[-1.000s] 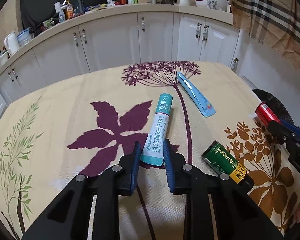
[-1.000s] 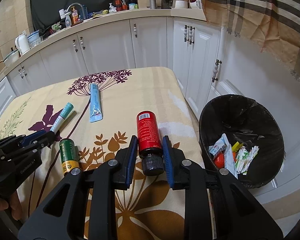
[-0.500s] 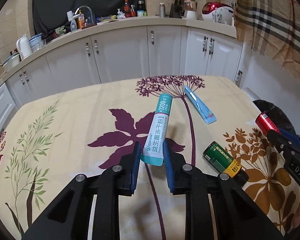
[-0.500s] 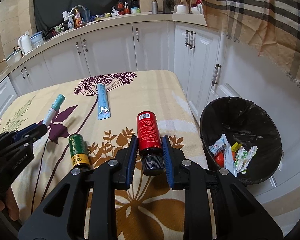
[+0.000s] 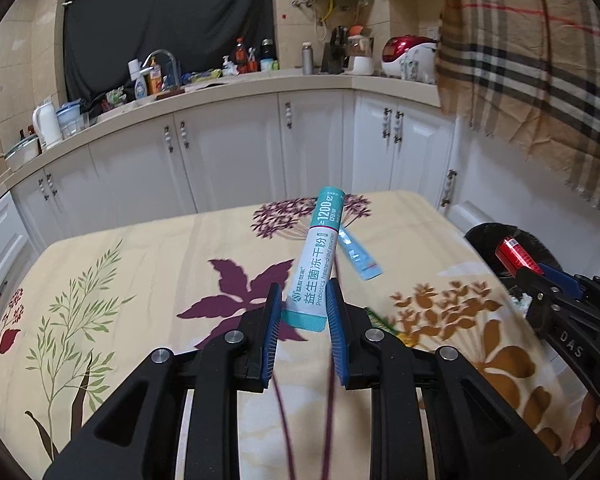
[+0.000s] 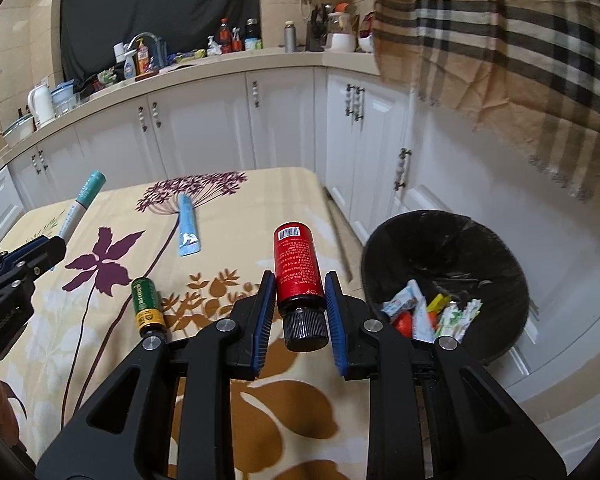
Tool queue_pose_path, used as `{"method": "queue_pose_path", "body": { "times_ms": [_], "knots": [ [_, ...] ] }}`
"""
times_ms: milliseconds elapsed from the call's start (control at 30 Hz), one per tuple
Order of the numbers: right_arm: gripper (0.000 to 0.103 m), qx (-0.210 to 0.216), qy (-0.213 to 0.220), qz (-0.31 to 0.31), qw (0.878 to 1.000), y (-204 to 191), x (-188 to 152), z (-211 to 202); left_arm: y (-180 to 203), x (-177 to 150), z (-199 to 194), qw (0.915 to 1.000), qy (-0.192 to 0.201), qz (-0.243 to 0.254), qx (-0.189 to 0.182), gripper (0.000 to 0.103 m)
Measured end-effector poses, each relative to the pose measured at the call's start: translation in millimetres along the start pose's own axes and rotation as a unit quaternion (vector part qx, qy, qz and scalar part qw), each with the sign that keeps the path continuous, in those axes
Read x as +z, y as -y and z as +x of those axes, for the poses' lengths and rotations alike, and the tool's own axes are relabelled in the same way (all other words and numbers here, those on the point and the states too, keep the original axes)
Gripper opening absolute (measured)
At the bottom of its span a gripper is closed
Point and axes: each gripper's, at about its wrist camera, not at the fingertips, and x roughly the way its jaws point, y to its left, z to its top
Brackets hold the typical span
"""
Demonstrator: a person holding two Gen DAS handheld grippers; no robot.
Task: Collect trash
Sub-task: 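Carry the red can and white tube over the black bin with both grippers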
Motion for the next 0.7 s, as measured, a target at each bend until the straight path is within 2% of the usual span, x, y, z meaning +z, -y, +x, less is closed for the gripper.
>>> {"method": "queue_pose_path", "body": {
  "times_ms": [300, 700],
  "knots": [
    [0.024, -0.034, 0.023, 0.027, 0.999, 39, 3, -16, 37, 8, -13, 0.9992, 0.023, 0.014, -0.03, 0.024],
    [0.025, -0.096, 0.044, 0.06, 0.993, 105, 13, -17, 112, 23, -1, 0.9941, 0.038, 0.055, -0.085, 0.024]
  ]
}}
